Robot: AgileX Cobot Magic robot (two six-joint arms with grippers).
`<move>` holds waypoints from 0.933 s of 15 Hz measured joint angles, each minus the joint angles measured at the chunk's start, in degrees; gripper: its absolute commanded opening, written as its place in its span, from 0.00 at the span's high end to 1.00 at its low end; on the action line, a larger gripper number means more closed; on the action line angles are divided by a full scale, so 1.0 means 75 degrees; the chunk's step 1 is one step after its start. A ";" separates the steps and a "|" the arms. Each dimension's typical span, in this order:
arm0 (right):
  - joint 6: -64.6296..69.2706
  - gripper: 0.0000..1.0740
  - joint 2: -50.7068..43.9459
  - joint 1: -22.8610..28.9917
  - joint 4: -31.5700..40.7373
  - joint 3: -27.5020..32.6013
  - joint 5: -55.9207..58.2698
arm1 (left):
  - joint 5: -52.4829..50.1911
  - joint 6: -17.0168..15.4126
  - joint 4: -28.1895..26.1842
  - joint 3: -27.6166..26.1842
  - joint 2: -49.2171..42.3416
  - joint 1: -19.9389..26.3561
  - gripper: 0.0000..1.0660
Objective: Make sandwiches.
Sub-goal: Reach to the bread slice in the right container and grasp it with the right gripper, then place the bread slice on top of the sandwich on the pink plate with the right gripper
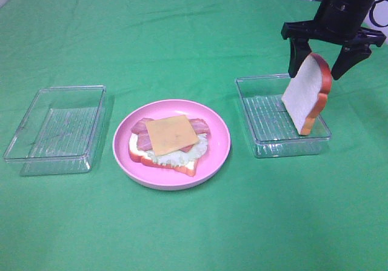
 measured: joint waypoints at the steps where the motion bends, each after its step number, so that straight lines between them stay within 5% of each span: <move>1: 0.0000 0.39 0.0061 0.0000 -0.0031 0.0000 0.0000 | 0.0000 0.0000 0.0000 0.0000 0.0000 0.0000 0.24; 6: 0.0000 1.00 0.0153 0.0000 -0.0061 0.0046 -0.0053 | 0.0000 0.0000 0.0000 0.0000 0.0000 0.0000 0.24; 14: -0.0138 1.00 -0.0764 0.0000 0.0779 0.0046 0.0130 | 0.0000 0.0000 0.0000 0.0000 0.0000 0.0000 0.24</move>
